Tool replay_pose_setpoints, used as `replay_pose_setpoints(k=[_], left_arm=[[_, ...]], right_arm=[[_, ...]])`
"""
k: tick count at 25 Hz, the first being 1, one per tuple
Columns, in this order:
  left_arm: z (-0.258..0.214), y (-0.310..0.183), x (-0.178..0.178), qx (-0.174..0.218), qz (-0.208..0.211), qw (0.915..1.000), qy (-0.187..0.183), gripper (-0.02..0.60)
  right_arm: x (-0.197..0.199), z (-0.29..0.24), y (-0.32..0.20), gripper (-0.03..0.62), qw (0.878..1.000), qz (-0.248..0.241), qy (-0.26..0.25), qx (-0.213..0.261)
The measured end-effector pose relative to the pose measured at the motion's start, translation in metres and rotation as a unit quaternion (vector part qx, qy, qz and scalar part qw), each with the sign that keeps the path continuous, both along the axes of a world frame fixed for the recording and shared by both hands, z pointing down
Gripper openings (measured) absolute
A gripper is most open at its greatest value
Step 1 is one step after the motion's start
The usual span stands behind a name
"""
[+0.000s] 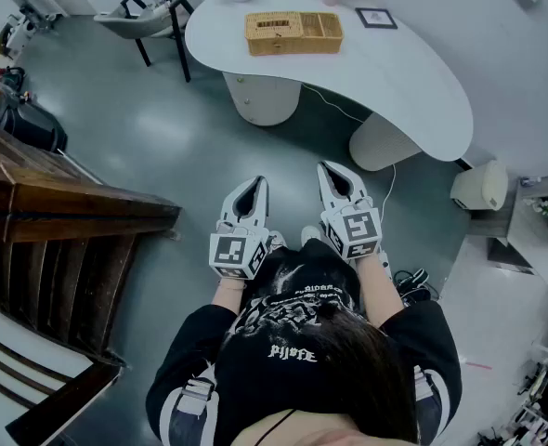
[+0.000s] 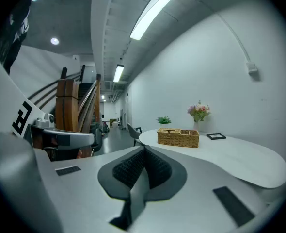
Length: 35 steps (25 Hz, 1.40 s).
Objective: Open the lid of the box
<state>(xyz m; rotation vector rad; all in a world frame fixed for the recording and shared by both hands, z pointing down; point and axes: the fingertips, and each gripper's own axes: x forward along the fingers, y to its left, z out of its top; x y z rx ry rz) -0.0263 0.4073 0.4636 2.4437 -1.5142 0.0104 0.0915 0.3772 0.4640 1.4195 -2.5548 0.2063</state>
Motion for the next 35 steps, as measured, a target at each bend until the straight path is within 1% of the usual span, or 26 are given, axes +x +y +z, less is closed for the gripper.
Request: replay_pose_setpoints(k=[5,7,9,13,15,19,21,24,29,35], left_arm=[[0.004,-0.009,0.000,-0.003,0.000,0.9999,0.015,0.025],[0.006,-0.015,0.002,-0.005,0.001,0.9998,0.017,0.025],[0.010,-0.025,0.002,-0.009,0.000,0.9999,0.012,0.025],[0.023,-0.055,-0.002,-0.023,-0.026,0.9994,0.007,0.025],[0.025,-0.077,-0.001,-0.027,-0.037,0.9989,0.005,0.025],[0.020,-0.125,0.015,-0.012,-0.030,0.9993,-0.019,0.026],[0.018,-0.150,0.019,-0.012,-0.045,0.9986,-0.024,0.026],[0.019,-0.180,0.026,-0.017,-0.069,0.9973,-0.019,0.025],[0.032,-0.217,0.053,-0.042,-0.057,0.9975,-0.009,0.025],[0.040,-0.254,0.074,-0.048,-0.078,0.9958,-0.007,0.025]], right_arm=[[-0.006,0.013,-0.008,0.025,0.999,-0.018,-0.018,-0.034],[-0.001,0.017,-0.017,0.025,0.999,-0.017,-0.015,-0.036],[0.006,0.022,-0.030,0.025,0.999,-0.011,-0.017,-0.038],[0.012,0.030,-0.071,0.025,0.999,-0.014,-0.025,-0.041],[0.010,0.032,-0.094,0.025,0.999,-0.033,-0.019,-0.039],[0.007,0.027,-0.144,0.025,0.996,-0.083,0.004,-0.032],[0.011,0.027,-0.171,0.025,0.995,-0.096,0.001,-0.030],[0.019,0.029,-0.207,0.026,0.994,-0.108,-0.005,-0.034],[0.032,0.027,-0.249,0.025,0.990,-0.137,-0.006,-0.032],[0.045,0.035,-0.281,0.026,0.985,-0.166,-0.015,-0.048]])
